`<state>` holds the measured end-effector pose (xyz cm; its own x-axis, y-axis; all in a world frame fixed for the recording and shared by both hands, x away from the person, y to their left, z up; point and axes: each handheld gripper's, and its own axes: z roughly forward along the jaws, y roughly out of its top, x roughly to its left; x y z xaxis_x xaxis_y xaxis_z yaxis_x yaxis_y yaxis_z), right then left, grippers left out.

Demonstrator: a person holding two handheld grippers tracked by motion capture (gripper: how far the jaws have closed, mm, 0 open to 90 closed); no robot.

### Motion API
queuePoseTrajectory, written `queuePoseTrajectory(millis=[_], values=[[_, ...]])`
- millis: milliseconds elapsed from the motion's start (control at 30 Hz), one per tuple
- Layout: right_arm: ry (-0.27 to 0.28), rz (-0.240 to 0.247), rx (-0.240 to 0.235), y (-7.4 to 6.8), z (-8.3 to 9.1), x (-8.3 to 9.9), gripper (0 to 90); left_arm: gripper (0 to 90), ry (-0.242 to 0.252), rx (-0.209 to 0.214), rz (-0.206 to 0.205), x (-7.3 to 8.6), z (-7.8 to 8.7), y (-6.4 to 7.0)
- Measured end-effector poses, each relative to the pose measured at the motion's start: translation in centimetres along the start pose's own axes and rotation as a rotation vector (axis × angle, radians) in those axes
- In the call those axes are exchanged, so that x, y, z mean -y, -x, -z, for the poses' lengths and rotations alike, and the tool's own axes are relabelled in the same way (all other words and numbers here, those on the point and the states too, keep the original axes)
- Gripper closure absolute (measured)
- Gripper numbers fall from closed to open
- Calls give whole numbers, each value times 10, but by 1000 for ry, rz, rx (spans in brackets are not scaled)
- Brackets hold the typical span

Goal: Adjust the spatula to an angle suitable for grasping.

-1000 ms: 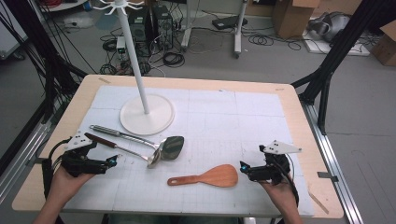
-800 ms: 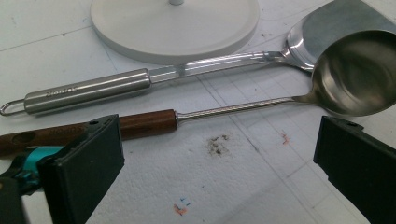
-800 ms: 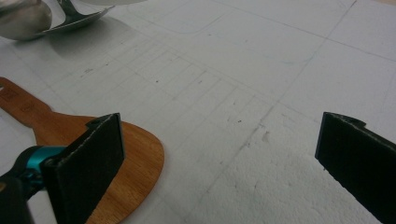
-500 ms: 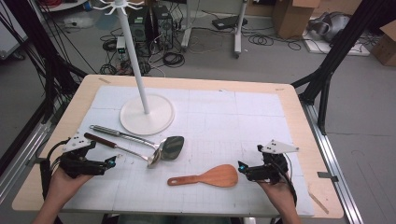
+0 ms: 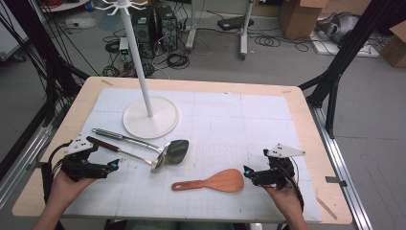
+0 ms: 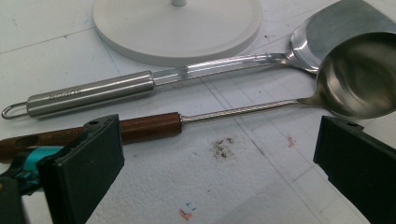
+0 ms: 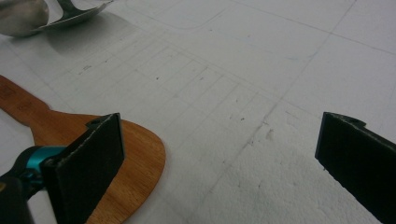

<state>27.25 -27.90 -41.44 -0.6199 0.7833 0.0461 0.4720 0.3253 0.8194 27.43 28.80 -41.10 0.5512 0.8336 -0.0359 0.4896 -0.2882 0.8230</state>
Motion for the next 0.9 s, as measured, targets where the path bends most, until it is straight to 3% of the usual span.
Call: queuePoseTrajectory(millis=[467,700,900], values=[[-2,9,-22,-8,-3,-4,3,21,3,-1,2,0,1,1],[-2,49,-37,-17,-7,-9,4,21,4,1,2,0,1,1],[-4,51,-37,-18,-7,-10,4,21,4,1,-1,0,1,2]])
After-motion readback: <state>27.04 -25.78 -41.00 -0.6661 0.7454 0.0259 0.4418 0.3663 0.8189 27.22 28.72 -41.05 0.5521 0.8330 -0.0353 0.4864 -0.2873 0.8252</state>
